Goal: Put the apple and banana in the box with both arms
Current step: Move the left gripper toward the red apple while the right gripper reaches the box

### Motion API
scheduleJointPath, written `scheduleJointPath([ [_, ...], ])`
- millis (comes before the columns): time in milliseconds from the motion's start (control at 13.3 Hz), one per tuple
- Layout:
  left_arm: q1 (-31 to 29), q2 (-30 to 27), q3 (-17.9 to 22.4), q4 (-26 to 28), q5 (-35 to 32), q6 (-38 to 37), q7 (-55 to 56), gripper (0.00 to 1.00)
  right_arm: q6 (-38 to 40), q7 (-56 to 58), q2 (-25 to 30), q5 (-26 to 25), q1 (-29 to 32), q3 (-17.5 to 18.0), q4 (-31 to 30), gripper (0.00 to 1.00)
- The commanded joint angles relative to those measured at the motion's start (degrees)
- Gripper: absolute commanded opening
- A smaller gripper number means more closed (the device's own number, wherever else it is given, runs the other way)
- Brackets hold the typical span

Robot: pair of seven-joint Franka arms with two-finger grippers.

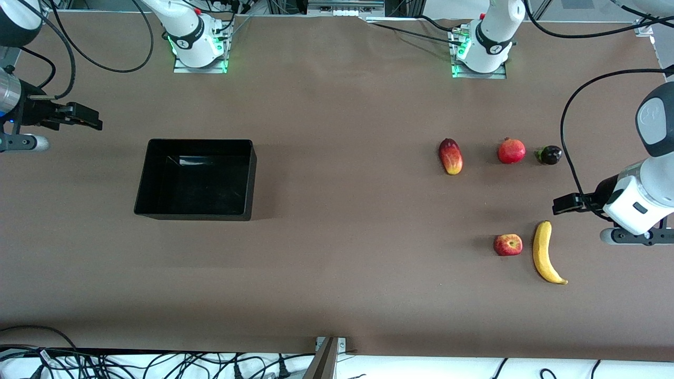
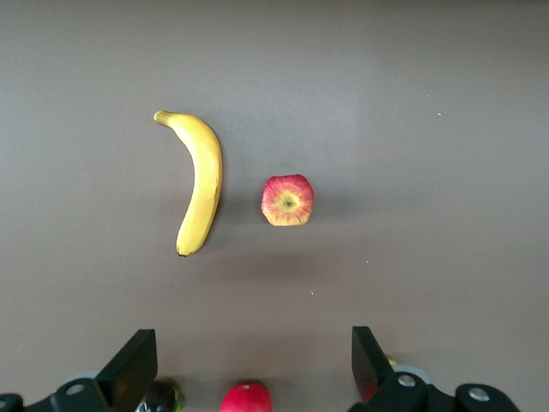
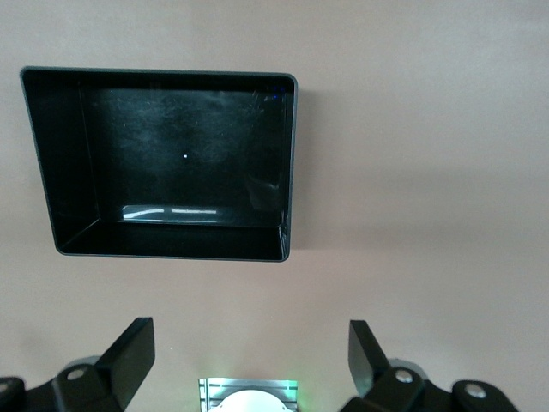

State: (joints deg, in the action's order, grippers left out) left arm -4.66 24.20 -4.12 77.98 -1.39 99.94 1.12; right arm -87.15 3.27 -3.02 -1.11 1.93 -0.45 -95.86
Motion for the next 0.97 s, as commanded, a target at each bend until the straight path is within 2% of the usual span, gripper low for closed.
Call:
scheduleJointPath([
  [0, -0.09, 0.50, -0.09, -1.96, -1.33, -0.54, -0.42, 1.00, -2.92, -0.45, -1.64, -0.03, 0.01, -0.08, -3.09, 1.00],
  [225, -0.17, 0.67, -0.09, -1.34, -1.33, 4.02, -0.42, 1.00, -12.39, -0.45, -1.03, -0.04, 0.18, -0.60, -12.21, 1.00],
  [449, 0.62, 2.78, -0.09, -1.60, -4.40, 4.38, -0.33, 1.00, -28.02, -0.45, -0.33, -0.04, 0.18, -1.22, -24.59, 1.00],
  [599, 0.36, 4.62, -0.18, -2.04, -3.45, 4.90, -0.33, 1.00, -36.83, -0.01, -0.24, -0.04, 0.18, -2.70, -30.94, 1.00],
  [749, 0.00, 5.50, -0.18, -1.26, -3.26, 11.64, -0.07, 1.00, -44.21, 1.03, -0.58, -0.04, 0.18, -3.33, -36.04, 1.00],
  [899, 0.18, 7.69, -0.18, -0.90, -3.35, 14.66, 0.37, 1.00, -51.07, 4.19, -1.46, -0.04, 0.27, -4.99, -39.91, 1.00],
])
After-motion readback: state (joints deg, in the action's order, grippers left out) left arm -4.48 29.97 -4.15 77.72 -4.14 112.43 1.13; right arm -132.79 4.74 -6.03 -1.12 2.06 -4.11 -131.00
